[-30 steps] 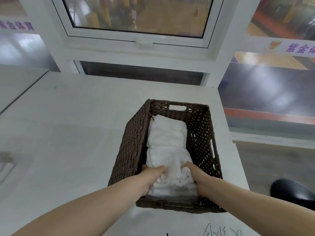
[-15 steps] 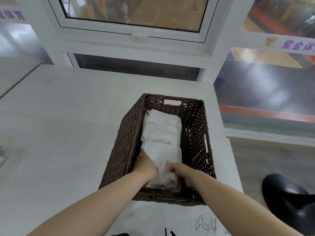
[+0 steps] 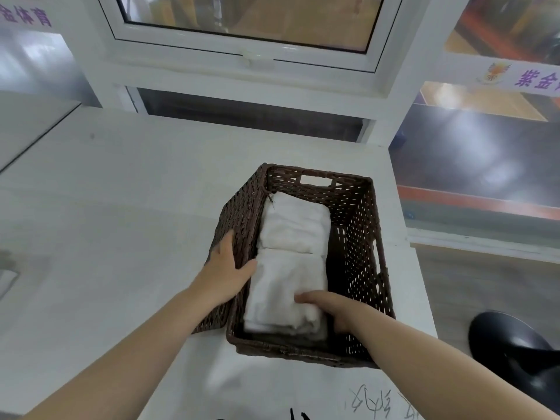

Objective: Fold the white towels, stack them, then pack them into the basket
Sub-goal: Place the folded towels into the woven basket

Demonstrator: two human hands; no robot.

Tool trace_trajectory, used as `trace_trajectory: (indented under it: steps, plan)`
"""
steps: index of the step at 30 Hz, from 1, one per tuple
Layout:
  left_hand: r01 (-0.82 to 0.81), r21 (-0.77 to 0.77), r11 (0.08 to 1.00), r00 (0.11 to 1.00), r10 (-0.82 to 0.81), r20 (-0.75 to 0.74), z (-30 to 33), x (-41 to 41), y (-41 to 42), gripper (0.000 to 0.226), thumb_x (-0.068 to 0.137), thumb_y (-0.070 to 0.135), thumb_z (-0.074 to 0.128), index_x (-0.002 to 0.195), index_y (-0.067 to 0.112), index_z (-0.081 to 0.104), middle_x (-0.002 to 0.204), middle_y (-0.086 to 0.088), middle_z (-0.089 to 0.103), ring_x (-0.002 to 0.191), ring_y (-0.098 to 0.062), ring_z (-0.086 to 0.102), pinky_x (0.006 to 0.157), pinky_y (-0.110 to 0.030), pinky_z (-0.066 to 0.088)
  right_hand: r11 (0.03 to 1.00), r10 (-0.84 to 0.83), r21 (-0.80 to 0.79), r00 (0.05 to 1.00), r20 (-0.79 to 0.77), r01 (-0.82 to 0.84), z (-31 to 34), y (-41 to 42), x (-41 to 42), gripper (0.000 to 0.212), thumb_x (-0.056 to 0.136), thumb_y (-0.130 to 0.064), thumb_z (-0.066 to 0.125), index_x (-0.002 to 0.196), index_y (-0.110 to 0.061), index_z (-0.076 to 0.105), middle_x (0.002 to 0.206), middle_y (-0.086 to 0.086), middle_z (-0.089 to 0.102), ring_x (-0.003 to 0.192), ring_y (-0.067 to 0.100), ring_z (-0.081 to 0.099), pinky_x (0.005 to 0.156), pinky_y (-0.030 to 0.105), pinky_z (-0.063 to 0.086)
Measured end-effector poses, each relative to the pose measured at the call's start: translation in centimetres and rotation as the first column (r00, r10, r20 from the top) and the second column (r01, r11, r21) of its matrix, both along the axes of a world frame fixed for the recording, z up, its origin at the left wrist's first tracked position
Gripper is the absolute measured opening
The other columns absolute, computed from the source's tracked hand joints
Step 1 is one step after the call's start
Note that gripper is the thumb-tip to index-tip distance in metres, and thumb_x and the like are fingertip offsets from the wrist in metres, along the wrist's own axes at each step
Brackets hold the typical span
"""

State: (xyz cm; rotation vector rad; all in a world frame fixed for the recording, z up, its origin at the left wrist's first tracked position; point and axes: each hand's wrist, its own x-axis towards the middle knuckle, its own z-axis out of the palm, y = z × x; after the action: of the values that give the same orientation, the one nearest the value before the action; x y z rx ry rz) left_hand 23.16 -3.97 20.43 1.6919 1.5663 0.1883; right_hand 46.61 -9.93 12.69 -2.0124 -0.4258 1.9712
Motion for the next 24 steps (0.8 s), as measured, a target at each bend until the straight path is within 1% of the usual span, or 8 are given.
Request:
trace_trajectory:
  steps: [2, 5, 11, 14, 16, 18, 19, 24]
  plan:
    - [-0.004, -0.04, 0.999, 0.998, 0.007, 0.057, -0.8, 0.1, -0.2, 0.08, 0.091, 0.048, 0.05, 0.154, 0.036, 0.003, 0.159, -0.004, 0.025, 0.136, -0.026, 0.042, 0.11, -0.045, 0.038, 0.994, -0.054, 0.092, 0.997, -0.06, 0.059, 0.3, -0.1, -0.3, 0.032, 0.081, -0.015, 0.076, 0.11, -0.007, 0.068, 0.099, 0.011, 0.076, 0.088, 0.026, 0.072, 0.075, 0.036, 0.059]
    - [0.015, -0.042, 0.999, 0.998, -0.012, 0.064, -0.8, 0.1, 0.0, 0.079, 0.089, 0.035, 0.05, 0.154, 0.037, 0.005, 0.158, -0.001, 0.029, 0.13, -0.026, 0.047, 0.103, -0.044, 0.043, 0.973, -0.079, 0.212, 0.994, -0.081, 0.094, 0.6, 0.0, -0.1, 0.039, 0.078, -0.006, 0.075, 0.116, -0.009, 0.066, 0.103, 0.009, 0.076, 0.098, 0.027, 0.071, 0.089, 0.039, 0.057]
    - [0.032, -0.017, 0.999, 0.996, -0.03, 0.086, -0.9, -0.2, 0.0, 0.076, 0.093, 0.038, 0.048, 0.156, 0.033, 0.004, 0.161, 0.0, 0.023, 0.141, -0.021, 0.035, 0.111, -0.042, 0.036, 0.965, 0.235, -0.141, 0.969, 0.083, -0.222, 1.0, 0.3, -0.1, 0.041, 0.08, -0.04, 0.071, 0.11, -0.016, 0.057, 0.109, 0.008, 0.063, 0.11, 0.031, 0.057, 0.1, 0.043, 0.036]
    - [0.028, -0.008, 1.0, 0.996, -0.028, 0.087, -1.1, -0.3, 0.1, 0.075, 0.095, 0.038, 0.047, 0.156, 0.033, 0.004, 0.162, 0.0, 0.021, 0.142, -0.019, 0.033, 0.109, -0.037, 0.036, 0.896, 0.437, -0.171, 0.88, 0.187, -0.409, 2.7, 1.4, -0.2, 0.061, 0.093, -0.049, 0.06, 0.14, -0.015, 0.039, 0.145, 0.014, 0.04, 0.136, 0.04, 0.037, 0.097, 0.053, 0.039]
    - [0.028, 0.0, 1.0, 0.996, -0.028, 0.08, -1.1, -0.3, 0.0, 0.074, 0.095, 0.039, 0.047, 0.156, 0.033, 0.005, 0.161, 0.001, 0.021, 0.141, -0.02, 0.034, 0.109, -0.038, 0.037, 0.679, 0.698, -0.198, 0.539, 0.471, -0.707, 4.7, 2.1, -0.1, 0.063, 0.095, -0.053, 0.05, 0.145, -0.016, 0.041, 0.149, 0.01, 0.043, 0.134, 0.035, 0.044, 0.097, 0.042, 0.043]
    - [0.028, 0.016, 0.999, 0.997, -0.029, 0.068, -1.1, -0.3, -0.1, 0.074, 0.095, 0.04, 0.046, 0.156, 0.033, 0.005, 0.161, 0.0, 0.022, 0.139, -0.021, 0.037, 0.108, -0.041, 0.039, 0.462, 0.664, -0.296, 0.105, 0.74, -0.836, 6.7, 2.5, 0.2, 0.053, 0.094, -0.048, 0.047, 0.135, -0.015, 0.048, 0.135, 0.006, 0.055, 0.121, 0.03, 0.056, 0.09, 0.036, 0.047]
    - [0.028, 0.019, 0.999, 0.998, -0.029, 0.064, -1.2, -0.3, -0.1, 0.074, 0.095, 0.041, 0.046, 0.156, 0.033, 0.005, 0.161, -0.001, 0.022, 0.139, -0.022, 0.037, 0.107, -0.042, 0.039, 0.434, 0.577, -0.294, 0.012, 0.817, -0.852, 7.4, 2.8, 0.2, 0.048, 0.095, -0.044, 0.047, 0.131, -0.013, 0.049, 0.128, 0.005, 0.058, 0.116, 0.029, 0.059, 0.085, 0.036, 0.048]
    - [0.014, 0.026, 1.0, 0.998, -0.015, 0.054, -1.5, -0.2, 0.1, 0.074, 0.094, 0.044, 0.047, 0.156, 0.034, 0.006, 0.161, -0.002, 0.023, 0.138, -0.024, 0.039, 0.108, -0.044, 0.039, -0.017, 0.348, 0.094, 0.083, 0.934, -0.995, 5.4, 2.7, -1.8, 0.052, 0.096, -0.04, 0.048, 0.144, -0.02, 0.042, 0.148, 0.007, 0.045, 0.135, 0.028, 0.041, 0.11, 0.043, 0.037]
